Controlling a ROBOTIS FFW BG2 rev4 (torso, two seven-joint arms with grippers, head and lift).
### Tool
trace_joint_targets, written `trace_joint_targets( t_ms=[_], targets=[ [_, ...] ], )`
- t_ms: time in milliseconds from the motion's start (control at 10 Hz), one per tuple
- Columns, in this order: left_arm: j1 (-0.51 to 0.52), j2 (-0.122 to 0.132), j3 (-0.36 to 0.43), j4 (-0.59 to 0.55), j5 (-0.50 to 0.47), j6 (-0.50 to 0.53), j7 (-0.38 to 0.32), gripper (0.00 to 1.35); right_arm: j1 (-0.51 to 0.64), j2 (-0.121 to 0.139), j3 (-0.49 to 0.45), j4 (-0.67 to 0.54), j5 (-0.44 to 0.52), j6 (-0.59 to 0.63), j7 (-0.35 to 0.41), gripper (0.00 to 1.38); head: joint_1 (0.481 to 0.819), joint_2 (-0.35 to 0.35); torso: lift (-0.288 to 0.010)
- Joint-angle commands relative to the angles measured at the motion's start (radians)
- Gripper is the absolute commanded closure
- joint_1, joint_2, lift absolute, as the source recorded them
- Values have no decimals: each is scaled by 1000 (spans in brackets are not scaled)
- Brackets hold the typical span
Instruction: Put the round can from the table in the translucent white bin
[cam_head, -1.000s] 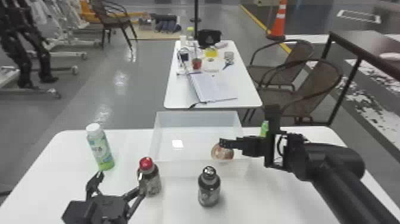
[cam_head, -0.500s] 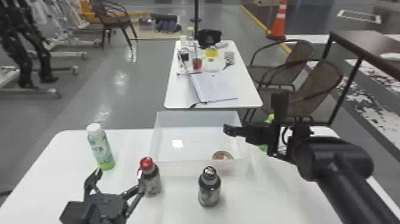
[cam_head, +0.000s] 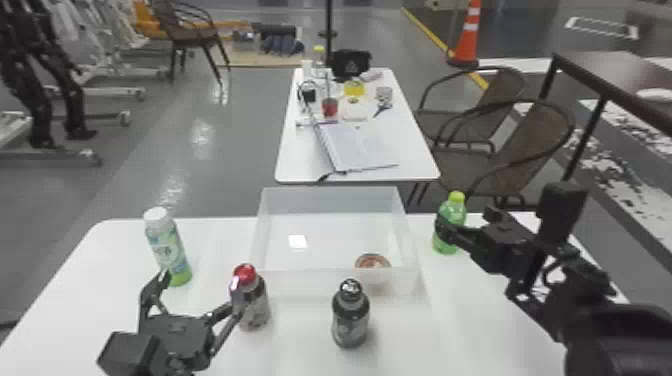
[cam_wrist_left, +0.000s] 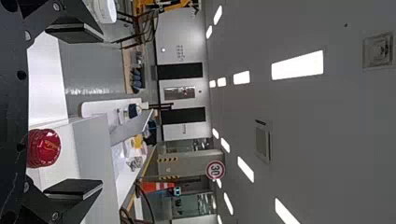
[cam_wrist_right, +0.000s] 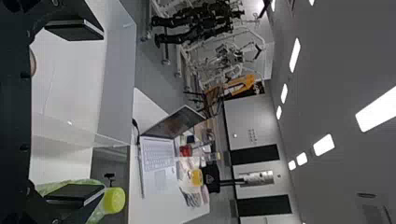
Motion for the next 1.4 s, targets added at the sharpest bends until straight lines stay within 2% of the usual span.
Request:
trace_joint_targets(
  t_ms=[0, 100, 200, 300, 400, 700, 800, 1300],
  targets=[
    [-3, -3, 8, 0, -6, -9, -2, 194, 144, 9, -5, -88, 27, -152, -59, 139, 549, 0, -100],
    [-2, -3, 10, 0, -9, -10, -3, 194, 217, 32, -2, -96, 39, -252, -109, 139, 549, 0, -100],
    [0, -3, 14, 0, -12, -15, -8, 194, 275, 66, -2, -84, 73, -336, -127, 139, 549, 0, -100],
    [2, -3, 20, 0, -14, -16, -19, 196, 334, 89, -2, -47, 96, -400, -142, 139, 549, 0, -100],
    [5, -3, 20, 0, -15, -13, -23, 196, 348, 99, -2, -12, 93, -436, -144, 139, 549, 0, -100],
    [11, -3, 16, -9, -37, -4, -17, 196, 394, 101, 0, -15, 91, -491, -179, 139, 549, 0, -100],
    [9, -3, 11, -23, -55, 16, -12, 196, 394, 109, 1, -15, 93, -503, -194, 139, 549, 0, -100],
    [11, -3, -1, -46, -63, 68, 15, 196, 395, 127, 3, -26, 117, -503, -211, 140, 549, 0, -100]
  ],
)
